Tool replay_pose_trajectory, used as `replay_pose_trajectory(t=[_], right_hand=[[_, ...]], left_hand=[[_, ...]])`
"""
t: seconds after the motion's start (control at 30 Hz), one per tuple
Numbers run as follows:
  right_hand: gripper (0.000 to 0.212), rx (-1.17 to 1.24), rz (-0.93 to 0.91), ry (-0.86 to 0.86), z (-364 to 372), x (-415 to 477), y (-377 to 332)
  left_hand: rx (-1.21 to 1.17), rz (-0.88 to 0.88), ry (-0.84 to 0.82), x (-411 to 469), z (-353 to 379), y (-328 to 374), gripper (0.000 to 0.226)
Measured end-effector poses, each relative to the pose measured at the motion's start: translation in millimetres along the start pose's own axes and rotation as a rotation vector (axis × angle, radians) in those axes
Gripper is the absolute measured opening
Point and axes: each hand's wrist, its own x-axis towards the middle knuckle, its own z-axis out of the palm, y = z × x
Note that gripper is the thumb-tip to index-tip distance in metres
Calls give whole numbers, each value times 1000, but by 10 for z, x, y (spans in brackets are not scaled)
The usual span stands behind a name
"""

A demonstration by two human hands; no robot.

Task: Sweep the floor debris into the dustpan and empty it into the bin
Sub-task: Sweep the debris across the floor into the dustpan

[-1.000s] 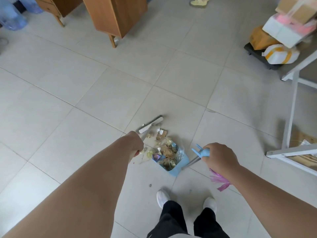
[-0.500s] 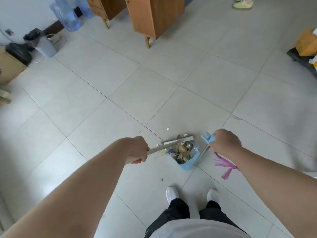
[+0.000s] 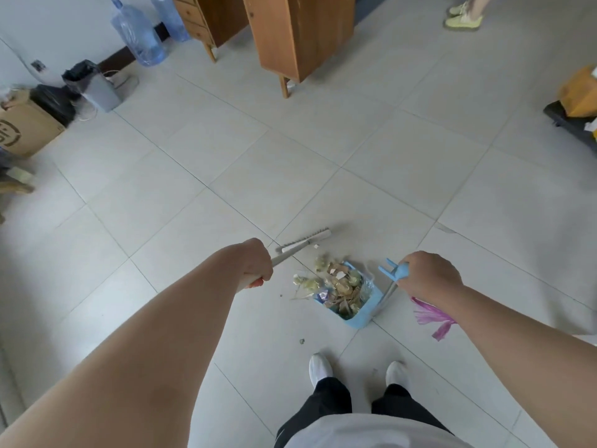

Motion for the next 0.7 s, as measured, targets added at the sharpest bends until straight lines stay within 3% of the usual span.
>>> replay_pose_trajectory(t=[0.2, 0.33, 0.4, 0.5, 0.7], right_hand=[[33, -43, -50, -39, 33, -52, -28], [38, -45, -60, -64, 61, -29, -81], [33, -42, -49, -76, 80, 1, -122], [5, -77, -82, -74, 108, 29, -190], [8, -73, -125, -68, 142, 108, -118]], left_hand=[[71, -31, -5, 471, 108, -35, 21], [117, -52, -12, 483, 157, -298, 29], [151, -68, -30, 450, 150, -470, 33], [102, -118, -89, 355, 210, -650, 37], [-171, -117, -255, -7, 713, -540, 32]])
